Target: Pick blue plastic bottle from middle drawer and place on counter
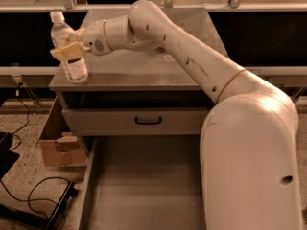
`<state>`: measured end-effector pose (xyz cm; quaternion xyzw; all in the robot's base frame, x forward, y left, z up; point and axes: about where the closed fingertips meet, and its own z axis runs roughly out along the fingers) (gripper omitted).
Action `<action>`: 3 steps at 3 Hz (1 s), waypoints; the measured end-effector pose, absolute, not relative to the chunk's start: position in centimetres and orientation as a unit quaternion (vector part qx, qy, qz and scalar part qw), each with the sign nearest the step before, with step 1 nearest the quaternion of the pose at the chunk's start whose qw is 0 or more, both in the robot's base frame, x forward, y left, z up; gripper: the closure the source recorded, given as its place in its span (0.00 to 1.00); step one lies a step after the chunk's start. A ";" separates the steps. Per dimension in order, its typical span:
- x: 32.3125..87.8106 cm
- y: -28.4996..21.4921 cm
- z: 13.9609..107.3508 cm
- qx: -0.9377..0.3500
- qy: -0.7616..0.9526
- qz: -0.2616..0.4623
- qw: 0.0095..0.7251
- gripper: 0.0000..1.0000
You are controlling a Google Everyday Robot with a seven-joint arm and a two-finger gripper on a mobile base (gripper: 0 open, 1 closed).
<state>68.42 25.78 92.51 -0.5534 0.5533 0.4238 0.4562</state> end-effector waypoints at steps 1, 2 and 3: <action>68.1 24.2 94.2 -0.548 0.560 0.400 0.475 1.00; 68.3 23.2 94.5 -0.543 0.565 0.383 0.489 1.00; 68.8 22.5 93.8 -0.541 0.570 0.369 0.497 1.00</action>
Offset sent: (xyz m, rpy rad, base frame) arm 0.0054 -0.0454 0.0243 -0.0147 -0.0955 -0.1499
